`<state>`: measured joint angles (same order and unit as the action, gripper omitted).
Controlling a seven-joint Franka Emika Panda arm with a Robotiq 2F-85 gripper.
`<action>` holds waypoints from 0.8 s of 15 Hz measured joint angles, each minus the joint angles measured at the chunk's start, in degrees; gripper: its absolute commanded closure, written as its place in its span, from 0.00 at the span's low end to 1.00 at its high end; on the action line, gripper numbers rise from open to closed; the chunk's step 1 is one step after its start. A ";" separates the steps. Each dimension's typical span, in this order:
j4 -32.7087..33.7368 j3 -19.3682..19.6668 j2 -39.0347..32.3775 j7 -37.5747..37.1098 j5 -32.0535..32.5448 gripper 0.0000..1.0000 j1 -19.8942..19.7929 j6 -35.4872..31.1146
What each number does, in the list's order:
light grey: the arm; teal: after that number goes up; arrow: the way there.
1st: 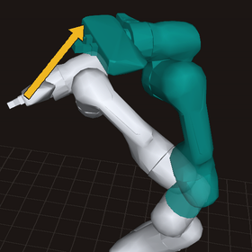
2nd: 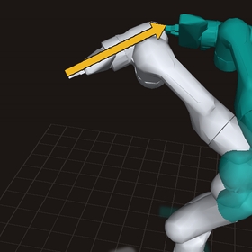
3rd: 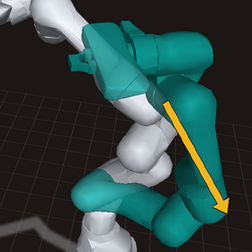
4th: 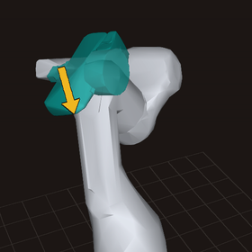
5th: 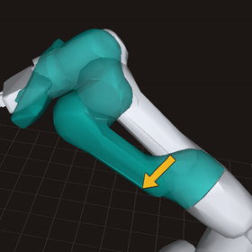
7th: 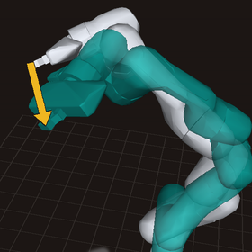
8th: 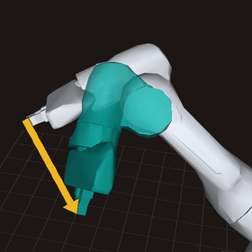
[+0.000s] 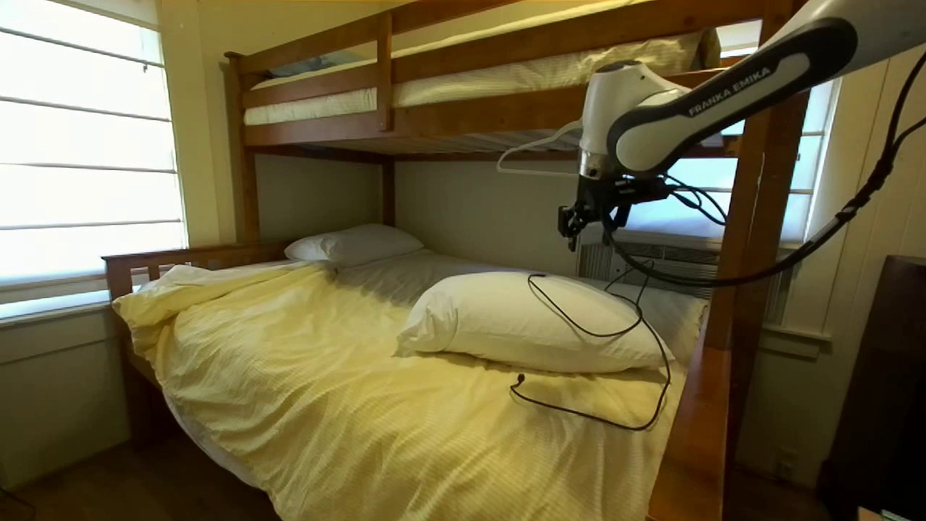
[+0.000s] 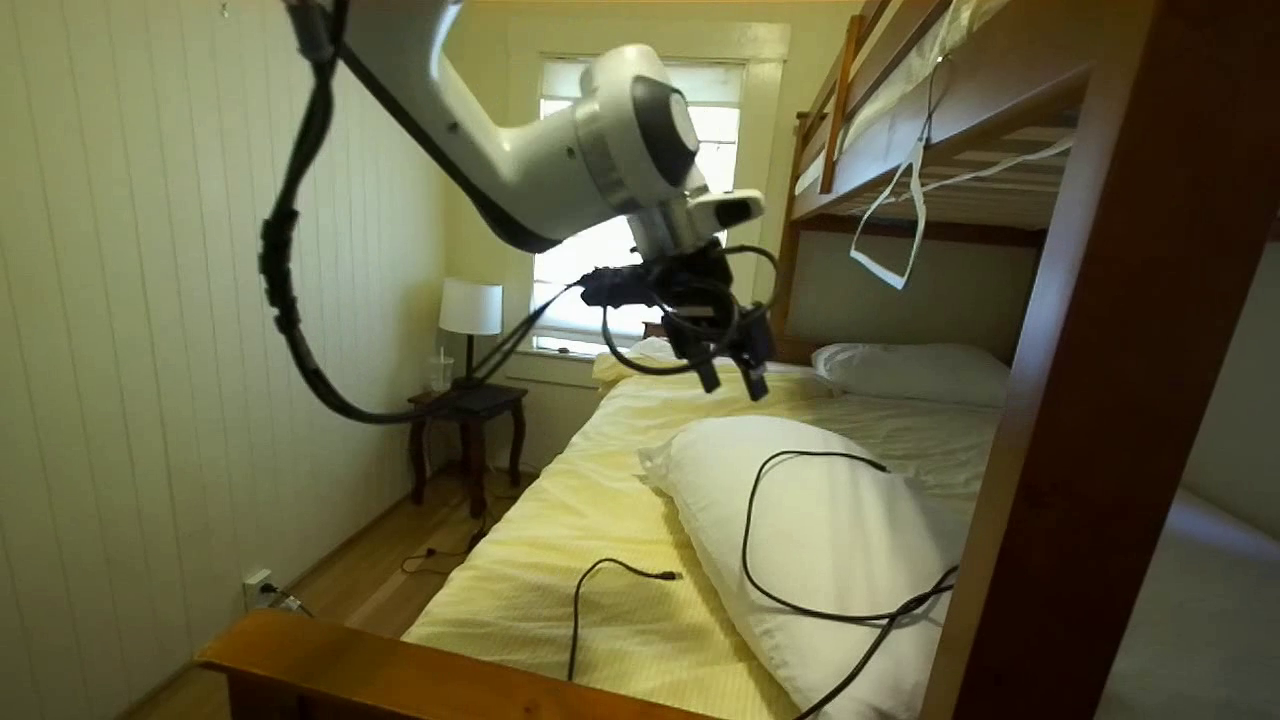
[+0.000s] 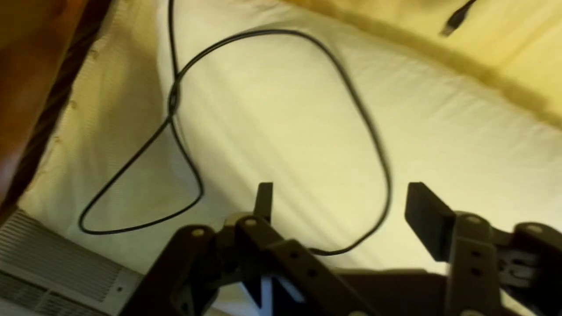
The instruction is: Put the cable on the pillow
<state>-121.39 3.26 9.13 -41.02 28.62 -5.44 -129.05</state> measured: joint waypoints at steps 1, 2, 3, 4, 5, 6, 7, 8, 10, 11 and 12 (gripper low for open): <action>0.58 -1.13 1.31 2.90 -3.69 0.00 1.30 2.24; 1.37 -2.20 2.79 5.93 -7.35 0.00 2.47 5.11; 2.31 -3.05 4.27 8.89 -10.65 0.00 3.48 8.49; 3.45 -3.70 5.81 11.78 -13.77 0.00 4.30 12.39; 4.79 -4.11 7.31 14.62 -16.54 0.00 4.90 16.75; 6.28 -4.26 8.73 17.36 -19.00 0.00 5.29 21.22; 7.90 -4.07 10.03 20.04 -21.11 0.00 5.67 25.79; 9.78 -3.81 11.20 22.95 -23.27 0.00 5.77 30.54; 11.95 -3.32 12.40 25.80 -25.10 0.00 5.76 34.55; 12.26 -3.21 12.49 26.27 -25.31 0.00 5.76 35.03; 12.25 -3.19 12.38 26.51 -25.37 0.00 5.76 35.04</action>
